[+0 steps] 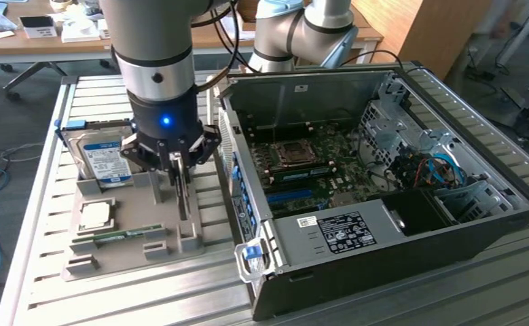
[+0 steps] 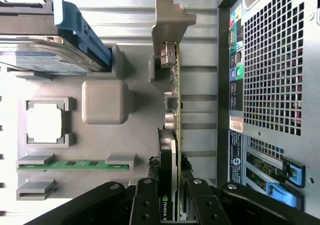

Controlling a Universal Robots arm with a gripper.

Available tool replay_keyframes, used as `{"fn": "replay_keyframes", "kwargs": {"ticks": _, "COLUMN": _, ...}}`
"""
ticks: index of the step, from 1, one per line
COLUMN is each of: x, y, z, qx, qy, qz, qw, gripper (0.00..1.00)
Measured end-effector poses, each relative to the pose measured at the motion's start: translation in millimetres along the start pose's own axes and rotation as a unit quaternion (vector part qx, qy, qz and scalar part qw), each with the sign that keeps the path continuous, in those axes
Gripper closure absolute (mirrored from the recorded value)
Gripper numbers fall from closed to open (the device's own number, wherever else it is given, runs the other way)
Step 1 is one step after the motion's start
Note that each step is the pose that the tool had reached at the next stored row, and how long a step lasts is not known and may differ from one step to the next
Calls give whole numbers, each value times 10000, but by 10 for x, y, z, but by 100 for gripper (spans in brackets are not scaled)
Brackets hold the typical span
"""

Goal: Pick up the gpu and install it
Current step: 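Pick up the gpu and move the gpu toward the slot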

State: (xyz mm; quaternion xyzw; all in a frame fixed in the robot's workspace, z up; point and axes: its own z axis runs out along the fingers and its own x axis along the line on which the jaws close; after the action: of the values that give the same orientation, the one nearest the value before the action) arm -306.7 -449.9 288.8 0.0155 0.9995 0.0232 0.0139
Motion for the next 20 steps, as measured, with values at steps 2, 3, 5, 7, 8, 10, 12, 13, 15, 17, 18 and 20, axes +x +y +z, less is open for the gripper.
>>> {"fn": "replay_keyframes", "kwargs": {"ticks": 2, "x": -1, "y": 2, "z": -44, "qx": 0, "qy": 0, "qz": 0, "qw": 10000, "gripper": 73}}
{"fn": "replay_keyframes", "kwargs": {"ticks": 3, "x": -2, "y": 3, "z": -69, "qx": 0, "qy": 0, "qz": 0, "qw": 10000, "gripper": 73}}
{"fn": "replay_keyframes", "kwargs": {"ticks": 5, "x": -3, "y": 6, "z": -126, "qx": 0, "qy": 0, "qz": 0, "qw": 10000, "gripper": 73}}
{"fn": "replay_keyframes", "kwargs": {"ticks": 7, "x": -5, "y": 9, "z": -188, "qx": 0, "qy": 0, "qz": 0, "qw": 10000, "gripper": 73}}
{"fn": "replay_keyframes", "kwargs": {"ticks": 8, "x": -6, "y": 10, "z": -219, "qx": 0, "qy": 0, "qz": 0, "qw": 10000, "gripper": 73}}
{"fn": "replay_keyframes", "kwargs": {"ticks": 10, "x": -8, "y": 13, "z": -281, "qx": 0, "qy": 0, "qz": 0, "qw": 10000, "gripper": 73}}
{"fn": "replay_keyframes", "kwargs": {"ticks": 12, "x": -10, "y": 16, "z": -344, "qx": 0, "qy": 0, "qz": 0, "qw": 10000, "gripper": 73}}
{"fn": "replay_keyframes", "kwargs": {"ticks": 13, "x": -10, "y": 18, "z": -379, "qx": 0, "qy": 0, "qz": 0, "qw": 10000, "gripper": 73}}
{"fn": "replay_keyframes", "kwargs": {"ticks": 15, "x": -12, "y": 20, "z": -438, "qx": 0, "qy": 1, "qz": 0, "qw": 10000, "gripper": 73}}
{"fn": "replay_keyframes", "kwargs": {"ticks": 17, "x": -13, "y": 23, "z": -491, "qx": 0, "qy": 0, "qz": 0, "qw": 10000, "gripper": 73}}
{"fn": "replay_keyframes", "kwargs": {"ticks": 18, "x": -14, "y": 24, "z": -518, "qx": 0, "qy": 0, "qz": 0, "qw": 10000, "gripper": 73}}
{"fn": "replay_keyframes", "kwargs": {"ticks": 20, "x": -16, "y": 27, "z": -574, "qx": 0, "qy": 0, "qz": 0, "qw": 10000, "gripper": 73}}
